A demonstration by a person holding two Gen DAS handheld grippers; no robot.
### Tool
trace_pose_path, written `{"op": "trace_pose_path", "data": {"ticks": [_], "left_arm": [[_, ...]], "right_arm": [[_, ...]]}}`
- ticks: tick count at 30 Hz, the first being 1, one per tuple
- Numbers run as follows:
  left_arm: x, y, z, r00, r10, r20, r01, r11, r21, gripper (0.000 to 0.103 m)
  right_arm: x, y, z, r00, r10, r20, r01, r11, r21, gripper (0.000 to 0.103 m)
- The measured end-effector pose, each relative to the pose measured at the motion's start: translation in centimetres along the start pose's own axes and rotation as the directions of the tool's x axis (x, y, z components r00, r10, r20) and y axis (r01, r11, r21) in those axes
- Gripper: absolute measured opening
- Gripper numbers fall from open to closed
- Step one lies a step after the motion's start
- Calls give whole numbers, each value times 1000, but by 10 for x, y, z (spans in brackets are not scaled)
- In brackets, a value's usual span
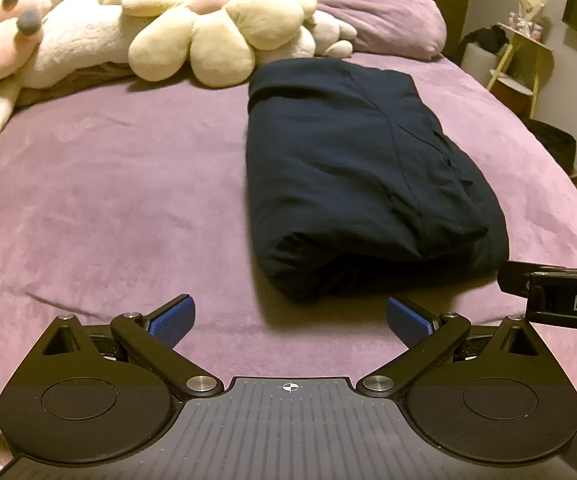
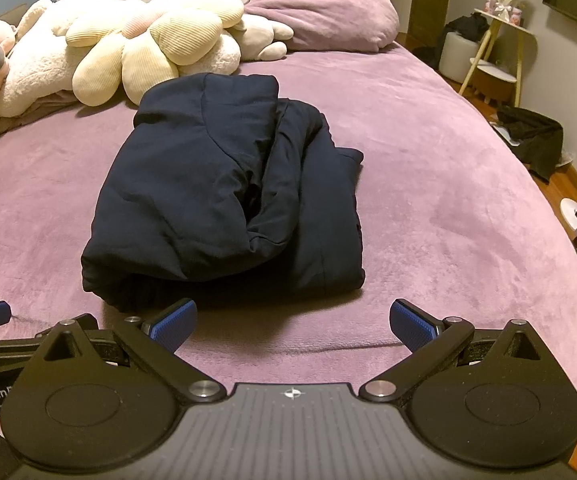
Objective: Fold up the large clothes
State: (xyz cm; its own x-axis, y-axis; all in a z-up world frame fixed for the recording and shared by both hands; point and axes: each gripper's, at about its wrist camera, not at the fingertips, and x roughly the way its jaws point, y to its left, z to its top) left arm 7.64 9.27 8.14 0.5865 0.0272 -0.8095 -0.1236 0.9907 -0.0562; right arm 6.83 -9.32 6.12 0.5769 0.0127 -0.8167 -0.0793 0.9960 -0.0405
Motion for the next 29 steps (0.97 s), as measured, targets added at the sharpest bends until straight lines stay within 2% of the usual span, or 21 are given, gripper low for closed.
{"op": "trace_pose_path", "data": {"ticks": [13,17,29], "left_arm": [[0,-1,-3,999,19,36,-19,1000,2,103],[0,-1,-2,1000,5,30,-5,1000,2,103],[1,-6,-3,999,32,32,-33,999,32,103]], "right_arm": [[0,-1,0,1000,-1,-1,1,1000,0,103],[0,-1,0,1000,-3,-2,3,1000,7,103],[0,-2,-2,1000,-14,-2,14,1000,20,103]]}}
